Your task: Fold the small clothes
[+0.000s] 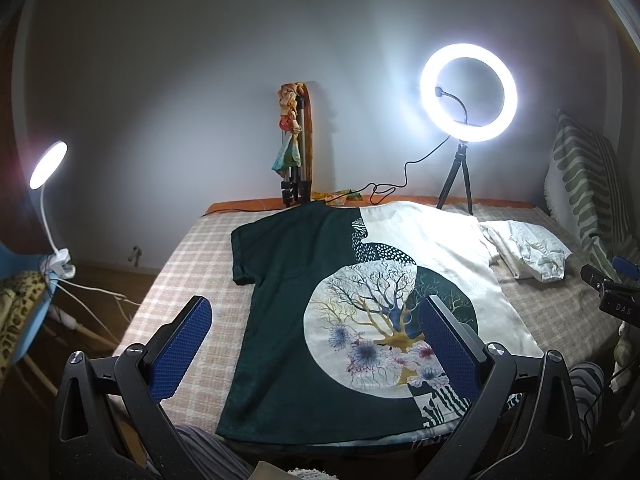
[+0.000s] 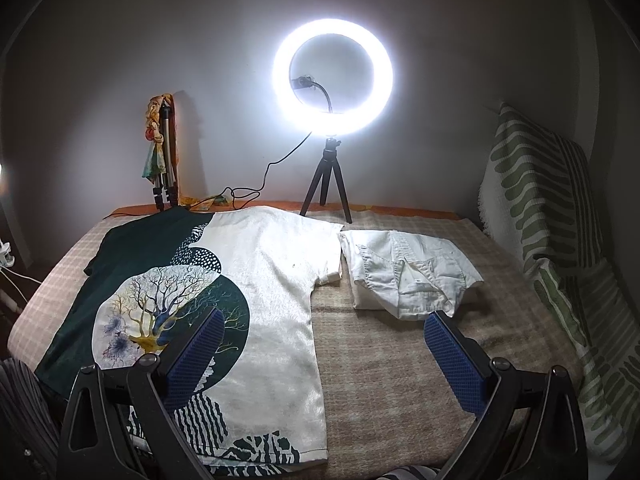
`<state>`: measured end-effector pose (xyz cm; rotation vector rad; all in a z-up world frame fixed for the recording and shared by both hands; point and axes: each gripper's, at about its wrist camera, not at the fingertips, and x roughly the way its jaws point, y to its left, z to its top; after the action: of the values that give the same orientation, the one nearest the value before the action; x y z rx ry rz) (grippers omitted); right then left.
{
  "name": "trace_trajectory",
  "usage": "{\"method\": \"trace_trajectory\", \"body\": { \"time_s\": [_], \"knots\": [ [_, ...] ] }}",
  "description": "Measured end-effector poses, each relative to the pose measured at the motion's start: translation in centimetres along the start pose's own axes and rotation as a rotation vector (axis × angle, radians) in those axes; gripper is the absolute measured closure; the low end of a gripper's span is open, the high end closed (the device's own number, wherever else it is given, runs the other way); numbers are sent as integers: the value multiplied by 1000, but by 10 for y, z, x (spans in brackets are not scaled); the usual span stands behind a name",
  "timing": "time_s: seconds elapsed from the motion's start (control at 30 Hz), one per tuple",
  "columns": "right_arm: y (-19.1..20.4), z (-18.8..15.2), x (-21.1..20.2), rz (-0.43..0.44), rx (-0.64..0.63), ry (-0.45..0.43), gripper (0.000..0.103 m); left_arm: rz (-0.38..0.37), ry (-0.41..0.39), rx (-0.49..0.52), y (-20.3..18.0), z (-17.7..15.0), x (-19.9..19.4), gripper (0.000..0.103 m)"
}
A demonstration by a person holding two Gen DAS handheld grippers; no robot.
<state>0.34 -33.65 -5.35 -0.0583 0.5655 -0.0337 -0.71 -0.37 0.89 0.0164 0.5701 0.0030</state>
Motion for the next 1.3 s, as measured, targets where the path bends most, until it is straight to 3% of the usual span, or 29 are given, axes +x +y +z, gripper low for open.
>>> {"method": "trace_trajectory", "body": {
  "time_s": [1.3],
  "knots": [
    [2,-1,1,-1,-5,-4,2,-4,12,0,2,-6,2,0]
  ]
}}
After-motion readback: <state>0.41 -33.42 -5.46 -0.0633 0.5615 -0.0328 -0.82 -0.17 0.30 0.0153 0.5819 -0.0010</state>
